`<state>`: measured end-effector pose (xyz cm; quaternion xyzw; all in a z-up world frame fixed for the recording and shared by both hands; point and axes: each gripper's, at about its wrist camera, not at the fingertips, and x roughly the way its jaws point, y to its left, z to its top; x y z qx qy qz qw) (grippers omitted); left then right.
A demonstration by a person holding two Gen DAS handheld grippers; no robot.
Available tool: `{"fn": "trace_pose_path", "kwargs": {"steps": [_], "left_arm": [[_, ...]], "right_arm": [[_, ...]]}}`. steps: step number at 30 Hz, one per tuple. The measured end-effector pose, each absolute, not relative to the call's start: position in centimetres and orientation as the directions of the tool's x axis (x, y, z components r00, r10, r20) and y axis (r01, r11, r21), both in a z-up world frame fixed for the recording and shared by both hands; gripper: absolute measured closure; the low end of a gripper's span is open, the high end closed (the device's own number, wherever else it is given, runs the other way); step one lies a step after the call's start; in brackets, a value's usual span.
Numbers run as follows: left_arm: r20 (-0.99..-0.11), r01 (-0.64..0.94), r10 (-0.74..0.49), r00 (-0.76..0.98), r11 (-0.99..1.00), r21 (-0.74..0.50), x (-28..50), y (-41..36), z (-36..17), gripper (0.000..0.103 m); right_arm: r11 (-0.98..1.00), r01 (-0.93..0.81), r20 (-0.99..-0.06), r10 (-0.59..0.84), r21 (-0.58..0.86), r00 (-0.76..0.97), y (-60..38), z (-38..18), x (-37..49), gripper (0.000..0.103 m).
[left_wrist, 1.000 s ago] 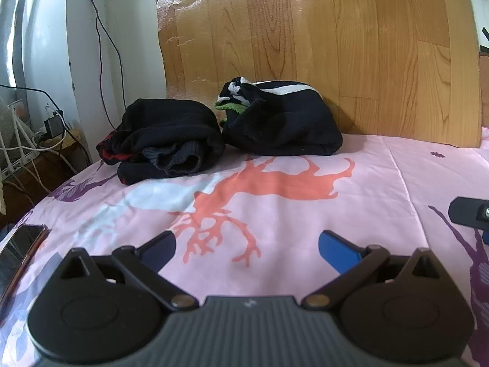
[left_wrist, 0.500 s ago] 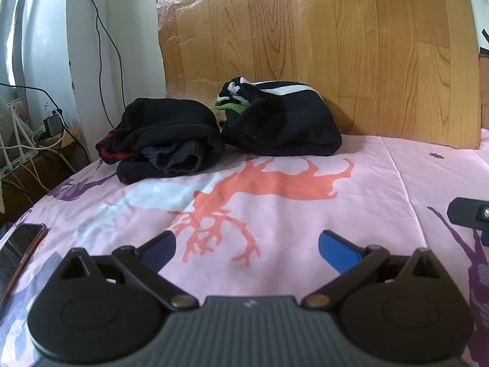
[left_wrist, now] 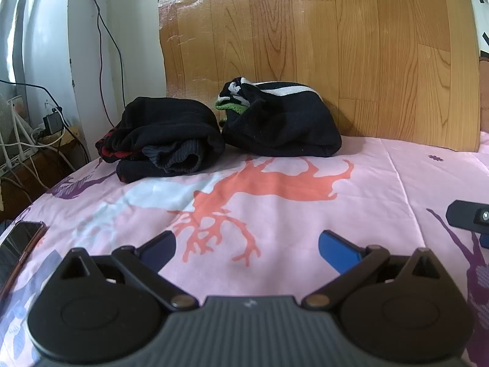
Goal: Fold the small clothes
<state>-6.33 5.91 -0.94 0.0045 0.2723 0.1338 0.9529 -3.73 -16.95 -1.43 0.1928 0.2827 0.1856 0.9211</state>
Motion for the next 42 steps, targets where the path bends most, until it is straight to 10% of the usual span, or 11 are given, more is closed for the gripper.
{"fn": "trace_pose_path", "kwargs": {"steps": [42], "left_arm": [[-0.521,-0.268,0.245,0.818,0.963,0.032,-6.7,7.0,-0.8,0.000]], "right_arm": [[0.921,-0.185,-0.491,0.344,0.342,0.800,-14.9,-1.2,-4.2,0.012]]}}
